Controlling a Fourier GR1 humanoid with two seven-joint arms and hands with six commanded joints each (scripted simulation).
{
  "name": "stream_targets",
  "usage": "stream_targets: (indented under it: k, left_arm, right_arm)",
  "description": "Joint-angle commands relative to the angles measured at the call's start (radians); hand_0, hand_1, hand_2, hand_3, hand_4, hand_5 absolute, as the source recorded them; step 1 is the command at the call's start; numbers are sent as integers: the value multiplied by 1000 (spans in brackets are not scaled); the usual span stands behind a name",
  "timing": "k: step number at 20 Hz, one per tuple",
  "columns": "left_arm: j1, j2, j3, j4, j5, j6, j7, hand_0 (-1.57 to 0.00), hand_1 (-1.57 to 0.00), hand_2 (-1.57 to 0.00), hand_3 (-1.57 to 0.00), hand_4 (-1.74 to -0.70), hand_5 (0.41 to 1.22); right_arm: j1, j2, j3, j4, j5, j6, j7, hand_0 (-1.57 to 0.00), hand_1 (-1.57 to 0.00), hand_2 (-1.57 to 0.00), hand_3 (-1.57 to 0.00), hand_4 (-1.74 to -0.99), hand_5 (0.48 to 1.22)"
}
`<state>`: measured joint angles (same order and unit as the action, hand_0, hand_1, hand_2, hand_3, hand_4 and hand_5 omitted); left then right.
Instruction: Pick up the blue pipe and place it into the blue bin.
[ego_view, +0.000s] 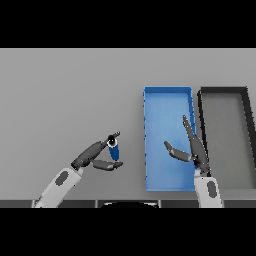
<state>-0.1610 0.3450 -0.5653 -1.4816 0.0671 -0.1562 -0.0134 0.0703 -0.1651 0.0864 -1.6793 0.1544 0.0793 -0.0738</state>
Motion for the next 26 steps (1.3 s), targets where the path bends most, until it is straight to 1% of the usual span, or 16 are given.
stream_targets:
  k: [1, 3, 5, 7, 9, 10, 11, 12, 13, 15, 16, 17, 20, 21, 23, 26]
  left_arm:
    - [-5, -14, -1, 30, -5, -1, -18, 1, 1, 1, 1, -1138, 497]
    - [-10, -24, -13, 55, -52, 26, -64, 1, 1, 1, 1, -1104, 497]
    - [-39, -59, -6, 102, -51, 34, -73, 1, 1, -23, 0, -1098, 517]
    - [-36, -87, -1, 110, -17, 17, -98, 1, 1, -87, -44, -1137, 567]
    - [-47, -113, 15, 123, 31, -7, -85, 1, -118, -269, -202, -1217, 635]
    - [-53, -131, 20, 134, 47, -9, -85, -39, -248, -417, -345, -1268, 675]
    - [-37, -133, 25, 125, 68, -17, -93, -179, -411, -578, -590, -1301, 784]
    - [-38, -148, 24, 128, 73, -13, -91, -418, -642, -777, -777, -1383, 872]
    - [-28, -152, 21, 128, 65, -3, -102, -648, -828, -936, -914, -1450, 941]
    - [-21, -171, 3, 122, 42, 10, -110, -981, -1095, -1164, -1112, -1551, 1042]
    - [-25, -176, -3, 118, 42, 16, -96, -1099, -1190, -1246, -1196, -1588, 1078]
    - [-35, -174, -4, 123, 45, 10, -91, -1193, -1266, -1311, -1258, -1617, 1106]
    - [-22, -166, -26, 102, 18, 24, -128, -1378, -1415, -1438, -1411, -1541, 1162]
    - [-19, -167, -27, 94, 7, 32, -136, -1416, -1446, -1464, -1443, -1525, 1174]
    - [-11, -173, -30, 79, -9, 40, -158, -1472, -1491, -1503, -1489, -1502, 1191]
    - [-27, -212, -19, 35, 4, 44, -189, -1520, -1530, -1536, -1529, -1485, 1206]
  right_arm:
    - [4, 9, 4, 4, 0, -2, 0, 1, 1, 1, 1, -1202, 549]
    - [-1, 9, 3, -2, -4, -1, 4, 1, 1, 1, 1, -1200, 547]
    - [15, -1, 3, -13, 2, 1, 0, 1, 1, 1, 1, -1195, 548]
    - [2, -6, 0, -19, -1, 2, 25, 1, 1, 1, 1, -1188, 550]
    - [-4, 3, 5, -5, 10, -7, 27, 1, 1, 1, 1, -1188, 556]
    - [-8, 2, -1, 5, 1, -3, 25, 1, 1, 1, 1, -1196, 560]
    - [1, 1, 0, 4, 3, -2, 13, 1, 1, 1, 1, -1192, 560]
    - [-2, 1, 2, -2, 3, 0, 10, 1, 1, 1, 1, -1191, 561]
    - [6, -2, 2, -6, 3, 1, 0, 1, 1, 1, 1, -1189, 562]
    - [7, -2, 2, -14, 4, -1, 5, 1, 1, 1, 1, -1182, 562]
    - [-8, 4, 5, 1, 17, -12, 23, 1, 1, 1, 1, -1179, 561]
    - [-2, -3, 1, 1, 15, -8, 16, 1, 1, 1, 1, -1178, 561]
    - [-3, -3, 3, 0, 12, -3, 20, 1, 1, 1, 1, -1176, 559]
    - [2, -9, -1, 0, 12, -3, 9, 1, 1, 1, 1, -1174, 558]
    - [3, -5, 5, -7, 18, -6, 11, 1, 1, 1, 1, -1166, 556]
    - [-7, -4, 3, 7, 23, -10, 27, 1, 1, 1, 1, -1154, 550]
